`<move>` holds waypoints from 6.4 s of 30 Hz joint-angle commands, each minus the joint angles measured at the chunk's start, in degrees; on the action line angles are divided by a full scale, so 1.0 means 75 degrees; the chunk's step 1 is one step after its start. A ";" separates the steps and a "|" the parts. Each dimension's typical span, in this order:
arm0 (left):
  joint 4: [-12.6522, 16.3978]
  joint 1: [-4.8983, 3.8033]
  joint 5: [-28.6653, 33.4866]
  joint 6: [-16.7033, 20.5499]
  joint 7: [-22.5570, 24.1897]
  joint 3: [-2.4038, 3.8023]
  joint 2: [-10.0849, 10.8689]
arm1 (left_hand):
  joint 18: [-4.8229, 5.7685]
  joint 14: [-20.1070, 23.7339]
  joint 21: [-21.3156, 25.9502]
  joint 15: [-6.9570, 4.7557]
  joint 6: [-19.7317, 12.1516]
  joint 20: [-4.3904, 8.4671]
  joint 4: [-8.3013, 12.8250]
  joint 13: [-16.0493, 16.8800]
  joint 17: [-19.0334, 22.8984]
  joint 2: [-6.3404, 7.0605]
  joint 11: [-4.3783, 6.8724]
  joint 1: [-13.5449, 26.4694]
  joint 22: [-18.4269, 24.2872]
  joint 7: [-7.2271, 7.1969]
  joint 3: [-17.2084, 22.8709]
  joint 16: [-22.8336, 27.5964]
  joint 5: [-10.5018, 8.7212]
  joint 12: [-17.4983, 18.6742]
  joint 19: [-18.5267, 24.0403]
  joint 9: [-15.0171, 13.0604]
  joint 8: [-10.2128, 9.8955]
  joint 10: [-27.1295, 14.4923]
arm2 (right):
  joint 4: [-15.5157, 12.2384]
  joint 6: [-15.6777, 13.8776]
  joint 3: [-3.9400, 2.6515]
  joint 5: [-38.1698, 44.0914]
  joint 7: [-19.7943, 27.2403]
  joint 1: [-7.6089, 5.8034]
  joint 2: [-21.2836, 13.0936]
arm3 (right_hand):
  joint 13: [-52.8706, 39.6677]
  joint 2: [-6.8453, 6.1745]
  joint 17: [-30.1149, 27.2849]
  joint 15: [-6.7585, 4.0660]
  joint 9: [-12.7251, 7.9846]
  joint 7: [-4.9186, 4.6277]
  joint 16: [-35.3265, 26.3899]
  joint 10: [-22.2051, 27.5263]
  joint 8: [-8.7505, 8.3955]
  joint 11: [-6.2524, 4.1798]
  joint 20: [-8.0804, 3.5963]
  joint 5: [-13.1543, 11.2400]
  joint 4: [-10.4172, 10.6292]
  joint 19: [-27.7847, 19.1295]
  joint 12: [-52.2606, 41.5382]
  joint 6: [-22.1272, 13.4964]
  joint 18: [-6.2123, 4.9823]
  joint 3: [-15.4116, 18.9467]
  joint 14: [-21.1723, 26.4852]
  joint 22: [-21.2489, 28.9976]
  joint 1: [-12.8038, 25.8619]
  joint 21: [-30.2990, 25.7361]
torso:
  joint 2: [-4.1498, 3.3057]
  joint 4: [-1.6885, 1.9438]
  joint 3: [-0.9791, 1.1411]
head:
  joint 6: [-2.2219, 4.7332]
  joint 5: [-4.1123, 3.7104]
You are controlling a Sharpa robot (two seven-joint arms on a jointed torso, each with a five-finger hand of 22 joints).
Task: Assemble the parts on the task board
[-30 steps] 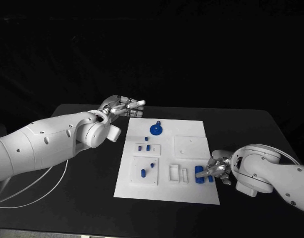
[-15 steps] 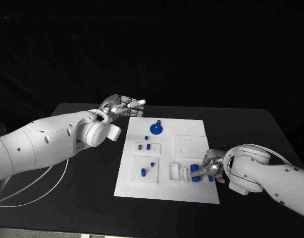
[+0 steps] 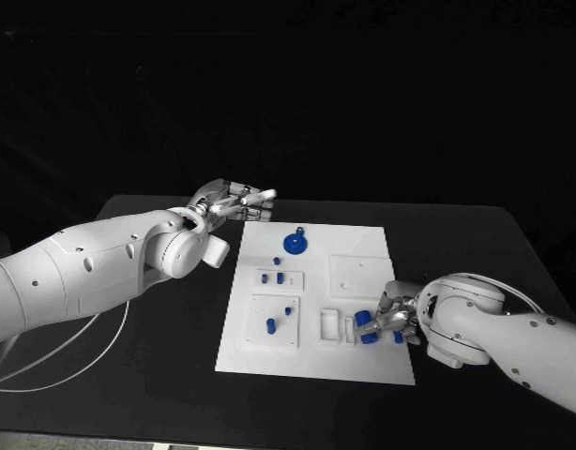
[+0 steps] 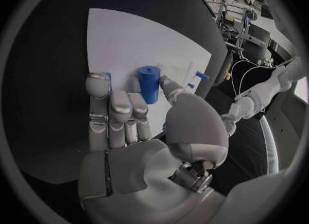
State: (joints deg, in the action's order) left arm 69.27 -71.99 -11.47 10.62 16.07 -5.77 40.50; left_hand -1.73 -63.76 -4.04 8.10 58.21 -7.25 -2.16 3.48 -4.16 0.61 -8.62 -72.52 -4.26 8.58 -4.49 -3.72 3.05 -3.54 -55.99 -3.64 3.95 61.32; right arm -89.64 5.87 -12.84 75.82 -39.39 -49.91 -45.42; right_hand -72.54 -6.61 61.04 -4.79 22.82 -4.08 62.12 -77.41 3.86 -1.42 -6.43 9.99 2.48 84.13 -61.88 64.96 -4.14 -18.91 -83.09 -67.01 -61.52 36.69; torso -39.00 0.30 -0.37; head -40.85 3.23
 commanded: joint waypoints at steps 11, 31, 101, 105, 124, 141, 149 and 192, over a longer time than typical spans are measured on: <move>0.0052 -0.0005 -0.0332 -0.0395 -0.0073 0.0007 -0.0015 | -0.0060 0.0091 -0.0015 0.0011 -0.0132 -0.0017 -0.0040 0.0007 -0.0007 0.0060 -0.0028 -0.0025 0.0010 0.0036 0.0042 0.0020 -0.0008 0.0008 0.0060 0.0001 0.0022 -0.0164 | 0.0073 0.0068 0.0104 0.0161 -0.0528 0.0101 -0.0009 | 0.0094 0.0193 -0.0073 -0.0017 -0.2468 0.0000 -0.0118 0.0141 -0.0031 -0.0015 0.0036 0.1337 -0.0721 0.0332 0.0138 0.0010 -0.0140 -0.0496 -0.0014 0.0026 0.0163 -0.0139 | 0.0006 -0.0020 0.0020 | 0.0035 -0.0003; 0.0032 -0.0005 -0.0473 -0.0455 -0.0051 0.0007 -0.0002 | -0.0062 0.0083 -0.0021 0.0010 -0.0113 -0.0019 -0.0031 0.0008 -0.0012 0.0058 -0.0028 -0.0016 0.0008 0.0029 0.0054 0.0020 -0.0006 0.0005 0.0067 0.0000 0.0041 -0.0170 | -0.0478 -0.1074 -0.0013 -0.0865 -0.0353 0.0089 -0.0323 | 0.0076 -0.0078 -0.0019 -0.0086 -0.2431 0.0075 -0.0111 0.0106 -0.0029 -0.0064 -0.0030 0.2042 -0.0551 0.0353 0.0101 0.0234 -0.0125 -0.0329 -0.0014 -0.0071 0.0226 0.0096 | -0.0004 0.0004 0.0005 | 0.0072 -0.0042; 0.0059 -0.0007 -0.0699 -0.0576 -0.0077 0.0007 -0.0057 | -0.0094 0.0075 -0.0042 0.0008 -0.0041 -0.0015 -0.0024 0.0008 -0.0017 0.0045 -0.0034 -0.0008 -0.0002 0.0010 0.0064 0.0019 -0.0002 0.0006 0.0001 0.0000 0.0040 -0.0209 | -0.0322 -0.1053 0.0151 -0.0964 -0.0484 0.0006 0.0452 | 0.0156 -0.0201 -0.0024 -0.0068 -0.2434 0.0075 -0.0232 0.0125 -0.0027 -0.0041 -0.0014 0.0881 0.0259 0.0346 0.0204 0.0257 -0.0117 0.0493 -0.0017 -0.0108 0.0002 0.0076 | -0.0015 0.0008 0.0003 | 0.0022 0.0006; 0.0059 -0.0007 -0.0700 -0.0584 -0.0083 0.0007 -0.0061 | -0.0094 0.0075 -0.0042 0.0008 -0.0041 -0.0015 -0.0024 0.0008 -0.0017 0.0045 -0.0034 -0.0008 -0.0002 0.0010 0.0064 0.0019 -0.0002 0.0006 0.0001 0.0000 0.0040 -0.0209 | -0.0304 -0.1081 0.0161 -0.0900 -0.0480 0.0006 0.0476 | 0.0171 -0.0299 -0.0035 -0.0061 -0.2414 0.0073 -0.0251 0.0127 -0.0026 -0.0031 -0.0008 0.0202 0.0652 0.0349 0.0214 0.0252 -0.0122 0.0533 -0.0016 -0.0103 0.0044 0.0066 | -0.0013 0.0009 0.0000 | 0.0026 0.0008; 0.0048 -0.0007 -0.0683 -0.0602 -0.0124 0.0007 -0.0050 | -0.0100 0.0082 -0.0035 0.0012 -0.0047 -0.0019 -0.0041 0.0009 -0.0016 0.0047 -0.0036 -0.0004 0.0000 0.0013 0.0062 0.0019 -0.0002 0.0005 -0.0003 0.0000 0.0034 -0.0211 | -0.0472 -0.1016 0.0173 -0.0806 -0.0236 0.0007 0.0412 | 0.0204 -0.0689 -0.0015 -0.0064 -0.2380 0.0072 -0.0300 0.0148 -0.0018 -0.0025 -0.0021 -0.0939 0.1885 0.0346 0.0271 0.0181 -0.0104 0.1626 -0.0017 -0.0107 0.0156 0.0046 | -0.0018 0.0004 0.0020 | 0.0022 0.0034; 0.0000 -0.0007 -0.0429 -0.0643 -0.0198 0.0007 -0.0043 | -0.0102 0.0090 -0.0034 0.0014 -0.0063 -0.0020 -0.0067 0.0008 -0.0014 0.0040 -0.0037 0.0019 0.0001 0.0017 0.0056 0.0019 -0.0007 0.0005 0.0001 0.0000 0.0035 -0.0217 | -0.0815 -0.1034 0.0149 -0.0581 -0.0233 0.0008 0.0160 | 0.0213 -0.0492 -0.0001 -0.0065 -0.2342 0.0090 -0.0291 0.0128 -0.0024 -0.0034 -0.0013 -0.0513 0.1818 0.0352 0.0256 0.0266 -0.0114 0.1467 -0.0029 -0.0126 -0.0039 0.0075 | -0.0016 0.0010 0.0009 | 0.0037 0.0016; -0.0009 -0.0006 -0.0420 -0.0645 -0.0202 0.0007 -0.0040 | -0.0102 0.0090 -0.0034 0.0014 -0.0063 -0.0020 -0.0067 0.0008 -0.0014 0.0040 -0.0037 0.0019 0.0001 0.0017 0.0056 0.0019 -0.0007 0.0005 0.0001 0.0000 0.0035 -0.0217 | -0.0875 -0.0938 0.0142 -0.0611 -0.0189 0.0008 0.0146 | 0.0217 -0.0402 -0.0001 -0.0066 -0.2340 0.0093 -0.0289 0.0125 -0.0023 -0.0037 -0.0014 -0.0243 0.1726 0.0352 0.0248 0.0283 -0.0113 0.1467 -0.0027 -0.0135 -0.0103 0.0093 | -0.0016 0.0009 0.0002 | 0.0023 0.0014; -0.0062 -0.0006 -0.0228 -0.0715 -0.0260 0.0006 -0.0022 | -0.0094 0.0111 -0.0025 0.0021 -0.0080 -0.0027 -0.0170 0.0008 -0.0010 -0.0003 -0.0042 0.0069 0.0006 0.0022 0.0021 0.0020 -0.0011 0.0005 0.0031 0.0000 0.0038 -0.0234 | -0.0767 -0.1036 0.0141 -0.0457 -0.0031 0.0013 0.0331 | 0.0130 0.0623 -0.0012 -0.0116 -0.2392 0.0291 -0.0203 -0.0082 -0.0027 -0.0171 -0.0064 -0.0087 -0.0473 0.0364 0.0084 0.0853 0.0015 0.0158 -0.0052 -0.0217 0.0138 0.0245 | -0.0019 0.0016 0.0005 | -0.0003 0.0009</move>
State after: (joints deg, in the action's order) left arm 68.76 -72.00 -13.80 6.20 13.89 -5.77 40.39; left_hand -1.74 -63.26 -4.04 8.19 57.71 -7.46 -3.10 3.46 -4.20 0.61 -8.82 -72.52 -4.27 8.68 -4.37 -3.72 3.05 -3.53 -55.79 -3.64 4.16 59.90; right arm -95.61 -1.19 -11.78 71.53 -40.05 -49.86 -43.05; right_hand -71.50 -1.96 60.99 -5.39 4.94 -1.87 60.45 -77.72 3.66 -2.76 -6.62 9.08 -1.40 83.90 -61.00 71.06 -4.85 -17.81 -83.49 -68.57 -60.89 38.28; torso -39.13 0.40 -0.34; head -40.80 3.14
